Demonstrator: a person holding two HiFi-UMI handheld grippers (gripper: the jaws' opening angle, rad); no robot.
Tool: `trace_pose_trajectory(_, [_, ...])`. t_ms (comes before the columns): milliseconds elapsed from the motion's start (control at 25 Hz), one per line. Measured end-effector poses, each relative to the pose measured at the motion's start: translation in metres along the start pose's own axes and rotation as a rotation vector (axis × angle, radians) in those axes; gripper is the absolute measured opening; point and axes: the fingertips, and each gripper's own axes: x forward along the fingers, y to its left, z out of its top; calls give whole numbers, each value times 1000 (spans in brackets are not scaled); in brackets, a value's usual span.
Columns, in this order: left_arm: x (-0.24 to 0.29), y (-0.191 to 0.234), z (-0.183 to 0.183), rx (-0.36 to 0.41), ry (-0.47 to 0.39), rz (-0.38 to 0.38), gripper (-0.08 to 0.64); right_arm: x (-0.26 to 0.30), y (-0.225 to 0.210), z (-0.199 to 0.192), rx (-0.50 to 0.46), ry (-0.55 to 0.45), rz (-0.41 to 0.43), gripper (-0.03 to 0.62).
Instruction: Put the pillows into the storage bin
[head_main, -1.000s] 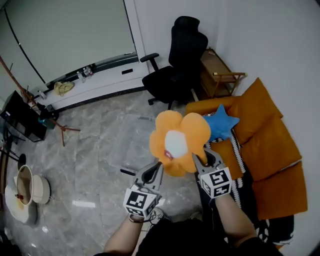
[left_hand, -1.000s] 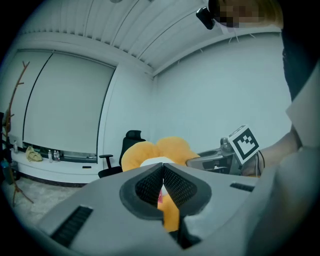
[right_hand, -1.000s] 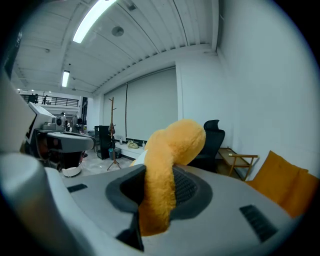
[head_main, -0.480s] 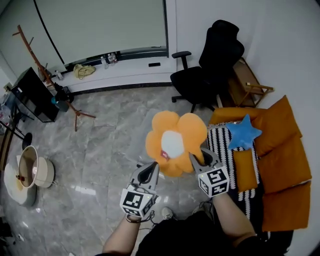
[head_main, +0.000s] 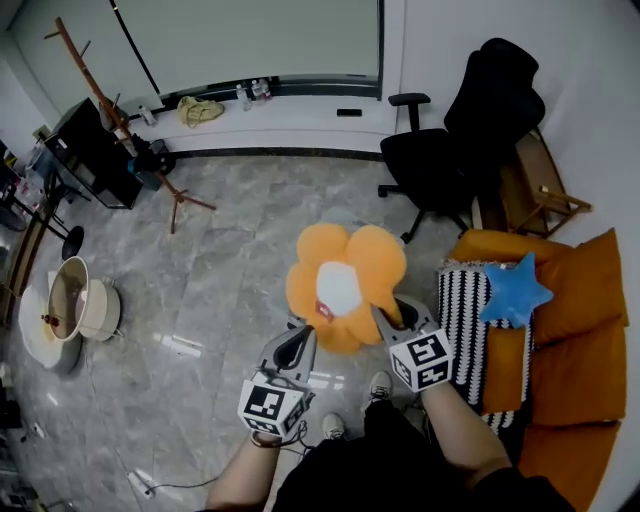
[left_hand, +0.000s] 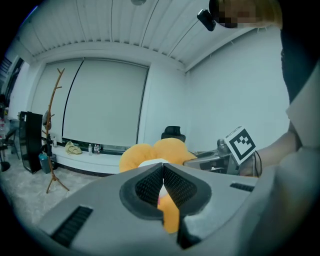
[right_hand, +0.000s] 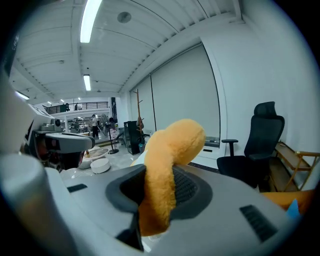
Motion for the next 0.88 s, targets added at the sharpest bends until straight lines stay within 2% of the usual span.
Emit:
trace_pose_trajectory(280, [57,21,5,-36,36,103,6,57,-42,8,-15,21,115,112])
trace_pose_trajectory(560, [98,34,5,-61,39,188,8,93,-73,-2,-1,47,173,110])
trace_pose_trajectory(880, [123,51,-19,-106,52,167,8,125,-84,-29,53,95,163,110])
